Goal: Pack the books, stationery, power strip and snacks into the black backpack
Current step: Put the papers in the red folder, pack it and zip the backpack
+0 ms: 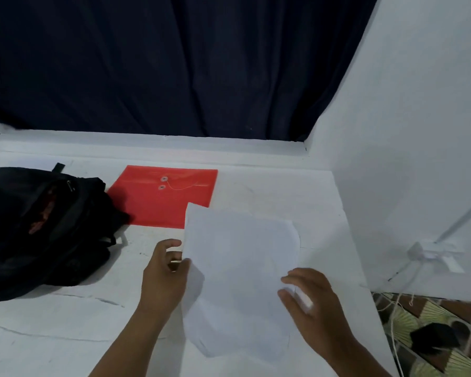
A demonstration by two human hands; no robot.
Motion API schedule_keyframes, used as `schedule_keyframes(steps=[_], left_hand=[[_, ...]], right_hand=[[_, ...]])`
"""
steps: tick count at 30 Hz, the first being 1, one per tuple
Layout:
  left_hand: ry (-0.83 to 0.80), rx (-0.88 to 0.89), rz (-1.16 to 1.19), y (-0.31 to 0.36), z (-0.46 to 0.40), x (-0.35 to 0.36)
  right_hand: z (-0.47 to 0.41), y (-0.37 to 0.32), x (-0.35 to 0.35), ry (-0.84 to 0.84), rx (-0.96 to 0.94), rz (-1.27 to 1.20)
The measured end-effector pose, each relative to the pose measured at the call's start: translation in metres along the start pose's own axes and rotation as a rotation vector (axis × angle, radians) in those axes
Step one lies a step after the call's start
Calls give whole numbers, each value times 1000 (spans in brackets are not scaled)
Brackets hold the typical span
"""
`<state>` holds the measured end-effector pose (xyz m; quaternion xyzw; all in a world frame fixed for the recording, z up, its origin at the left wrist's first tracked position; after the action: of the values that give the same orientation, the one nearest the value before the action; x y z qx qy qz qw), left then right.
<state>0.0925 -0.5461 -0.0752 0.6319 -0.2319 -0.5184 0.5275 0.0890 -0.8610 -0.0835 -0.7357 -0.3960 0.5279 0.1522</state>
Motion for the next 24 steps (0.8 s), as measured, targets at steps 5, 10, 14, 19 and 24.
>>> schedule_keyframes(steps=[5,10,14,19,24], left_hand=[[-25,192,-249,8,-18,26],[-119,281,-608,-22,-20,51],[-129,325,-566,-26,-18,50],[-160,345,-481,-30,-20,49],[-160,444,-418,-31,-20,44]], right_hand=[[8,41,16,-179,489,337],[8,39,26,-297,550,395],[3,32,37,-385,599,329],[-13,3,38,-172,631,-134],[-28,-9,26,51,772,-346]])
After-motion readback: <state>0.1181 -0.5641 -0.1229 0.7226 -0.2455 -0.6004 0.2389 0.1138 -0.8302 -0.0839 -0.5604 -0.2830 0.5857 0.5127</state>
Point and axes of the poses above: each hand's wrist, its own z-axis away from the middle knuckle, its own x-axis out of the palm, y = z × x, the point moved 8 cm from there along -z, towards the middle knuckle, and after that the axes turned 4 degrees about -y, right-handed, at the moved point
